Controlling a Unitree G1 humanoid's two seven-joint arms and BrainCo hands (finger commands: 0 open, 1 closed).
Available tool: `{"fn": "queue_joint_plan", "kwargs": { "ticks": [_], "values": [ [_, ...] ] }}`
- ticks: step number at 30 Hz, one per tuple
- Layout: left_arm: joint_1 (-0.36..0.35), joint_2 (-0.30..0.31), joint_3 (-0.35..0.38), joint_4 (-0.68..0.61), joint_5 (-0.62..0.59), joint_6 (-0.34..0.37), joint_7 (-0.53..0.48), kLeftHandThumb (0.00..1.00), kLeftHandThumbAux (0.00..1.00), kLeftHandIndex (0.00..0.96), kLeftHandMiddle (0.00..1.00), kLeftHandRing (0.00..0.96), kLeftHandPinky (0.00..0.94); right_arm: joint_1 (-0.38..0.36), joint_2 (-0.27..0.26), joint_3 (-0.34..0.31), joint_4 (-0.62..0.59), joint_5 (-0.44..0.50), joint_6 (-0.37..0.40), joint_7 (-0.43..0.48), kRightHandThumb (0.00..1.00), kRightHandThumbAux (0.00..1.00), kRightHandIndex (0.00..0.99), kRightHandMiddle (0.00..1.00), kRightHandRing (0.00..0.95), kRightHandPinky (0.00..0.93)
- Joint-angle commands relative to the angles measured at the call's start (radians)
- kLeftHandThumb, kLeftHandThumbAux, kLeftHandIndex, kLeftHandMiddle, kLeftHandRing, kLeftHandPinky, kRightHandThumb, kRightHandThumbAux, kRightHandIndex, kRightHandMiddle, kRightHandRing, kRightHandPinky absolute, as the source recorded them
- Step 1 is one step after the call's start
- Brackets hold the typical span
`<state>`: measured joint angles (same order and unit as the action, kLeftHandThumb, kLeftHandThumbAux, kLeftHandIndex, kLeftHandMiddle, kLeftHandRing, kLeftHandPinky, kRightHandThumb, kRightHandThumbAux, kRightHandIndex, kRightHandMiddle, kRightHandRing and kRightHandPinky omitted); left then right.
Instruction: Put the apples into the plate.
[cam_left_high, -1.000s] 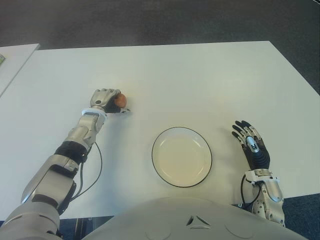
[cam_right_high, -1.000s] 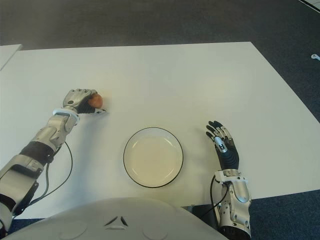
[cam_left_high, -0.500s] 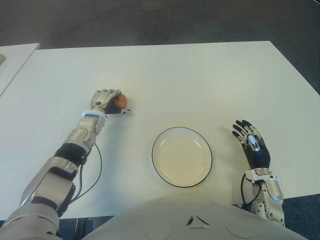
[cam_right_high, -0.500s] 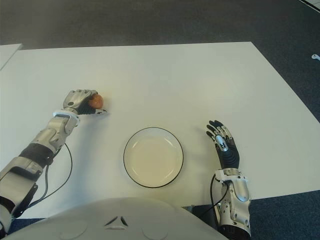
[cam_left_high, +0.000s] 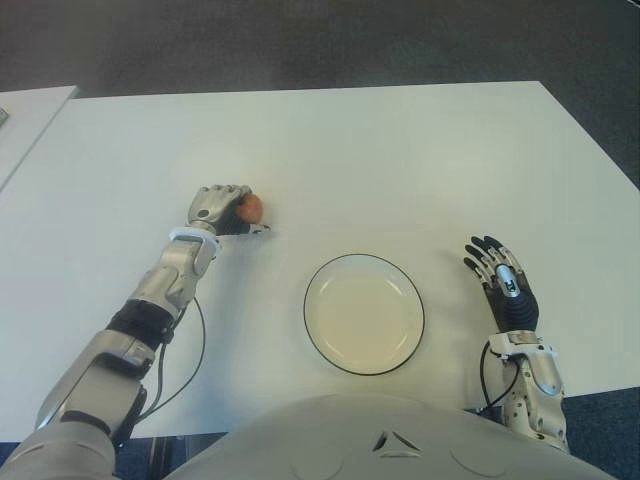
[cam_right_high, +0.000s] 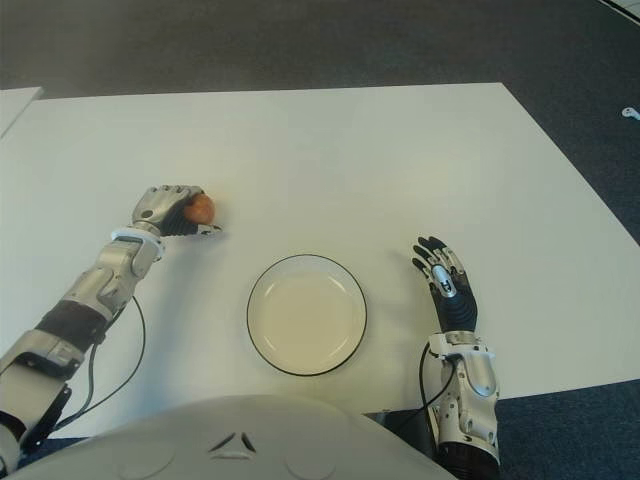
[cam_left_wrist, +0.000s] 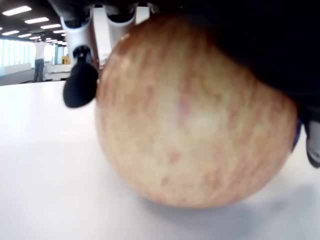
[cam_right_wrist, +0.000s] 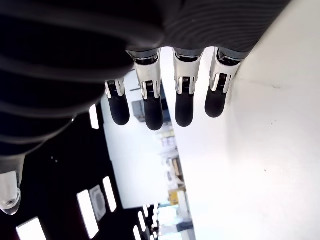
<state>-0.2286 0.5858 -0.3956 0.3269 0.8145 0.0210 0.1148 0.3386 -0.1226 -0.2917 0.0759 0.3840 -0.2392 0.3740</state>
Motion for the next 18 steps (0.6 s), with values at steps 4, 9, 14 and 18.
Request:
{"fn": "queue_joint_plan", "kwargs": {
  "ticks": [4, 9, 14, 18],
  "values": [
    [0.032, 0.007, 0.108, -0.275, -0.045, 0.083, -0.124, 0.739, 0.695, 0.444, 0.803, 0.795, 0.785, -0.017, -0.001, 0.009, 0.028, -0.008, 0.041, -0.011, 0.298, 0.463, 0.170, 0.200, 0.150, 0.160],
    [0.040, -0.025, 0.136, -0.416, -0.048, 0.111, -0.164, 0.739, 0.695, 0.444, 0.806, 0.801, 0.802, -0.024, -0.002, 0.014, 0.029, -0.013, 0.039, -0.007, 0.307, 0.463, 0.172, 0.203, 0.153, 0.171],
    [0.062, -0.077, 0.127, -0.644, -0.032, 0.158, -0.244, 0.742, 0.696, 0.443, 0.819, 0.817, 0.821, -0.030, -0.001, 0.019, 0.033, -0.013, 0.034, 0.000, 0.315, 0.463, 0.175, 0.206, 0.156, 0.169],
    [0.076, -0.112, 0.112, -0.788, -0.025, 0.177, -0.301, 0.746, 0.696, 0.443, 0.837, 0.836, 0.835, -0.032, -0.002, 0.026, 0.030, -0.015, 0.035, 0.002, 0.316, 0.460, 0.174, 0.201, 0.150, 0.154]
  ]
}}
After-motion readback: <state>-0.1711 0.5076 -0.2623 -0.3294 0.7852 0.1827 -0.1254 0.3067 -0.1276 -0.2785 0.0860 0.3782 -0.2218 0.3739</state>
